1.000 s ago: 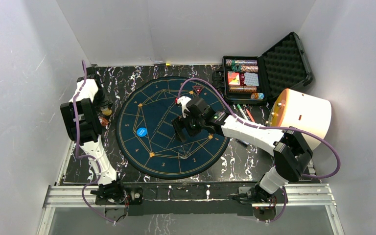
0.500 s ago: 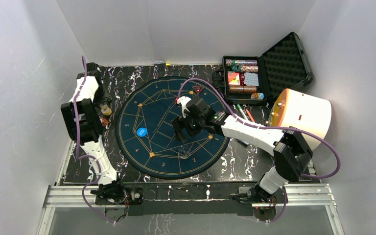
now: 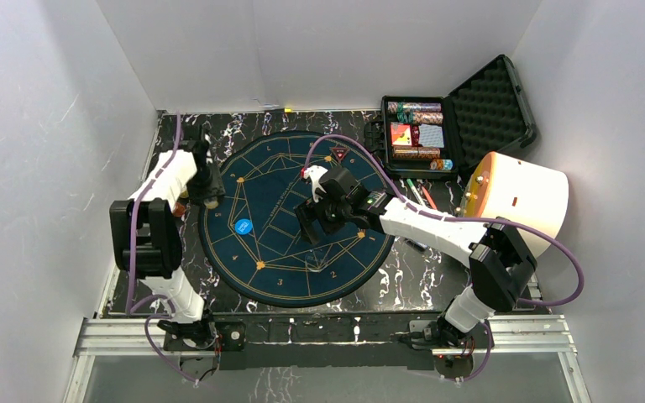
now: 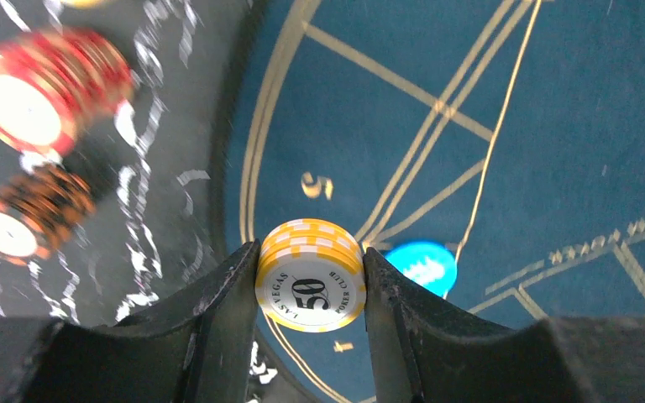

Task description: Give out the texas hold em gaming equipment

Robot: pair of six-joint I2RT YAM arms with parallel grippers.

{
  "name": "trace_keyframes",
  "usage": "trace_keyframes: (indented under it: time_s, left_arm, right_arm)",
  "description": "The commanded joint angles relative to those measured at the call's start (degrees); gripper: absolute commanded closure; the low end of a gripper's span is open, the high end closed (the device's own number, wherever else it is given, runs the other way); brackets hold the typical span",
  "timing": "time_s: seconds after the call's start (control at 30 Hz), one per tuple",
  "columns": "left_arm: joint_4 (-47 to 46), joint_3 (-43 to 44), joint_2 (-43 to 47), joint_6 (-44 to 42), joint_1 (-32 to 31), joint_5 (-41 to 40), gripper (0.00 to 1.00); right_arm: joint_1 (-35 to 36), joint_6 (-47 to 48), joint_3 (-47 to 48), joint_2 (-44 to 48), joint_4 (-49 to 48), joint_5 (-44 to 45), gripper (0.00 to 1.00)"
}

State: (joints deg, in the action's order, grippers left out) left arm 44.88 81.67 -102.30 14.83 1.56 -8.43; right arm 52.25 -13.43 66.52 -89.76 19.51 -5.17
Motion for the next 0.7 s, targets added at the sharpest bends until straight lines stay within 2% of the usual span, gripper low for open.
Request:
trace_keyframes:
  time_s: [0.0, 0.33, 0.43, 0.53, 0.63, 0.67]
  left_arm:
    - [-1.9, -9.0, 6.1, 5.8, -2.2, 3.1, 0.81]
    - [-8.2, -14.8, 2.6, 7.2, -3.0, 4.1, 0.79]
    - [-9.2, -15.0, 1.3, 6.1, -3.0, 1.6, 0.76]
    - [-8.7, -15.2, 0.6, 5.8, -3.0, 0.9, 0.66]
    - [-7.7, -16.4, 2.1, 5.5, -3.0, 0.1, 0.45]
    - [-7.4, -16.5, 2.8, 5.3, -3.0, -0.1, 0.41]
  right_arm:
    - [-0.1, -0.2, -0.7, -0.1, -1.9, -1.1, 0.02]
    - [-0.1, -0.2, -0.5, -0.6, -1.9, -0.6, 0.02]
    - [-0.1, -0.1, -0.4, -0.9, -1.8, -0.6, 0.02]
    - [-0.1, -0.1, -0.5, -0.8, -1.8, -0.7, 0.02]
    - [-0.1, 0.0, -0.6, -0.6, -1.6, -0.4, 0.02]
    - [-0.1, 0.1, -0.6, -0.6, -1.6, -0.4, 0.02]
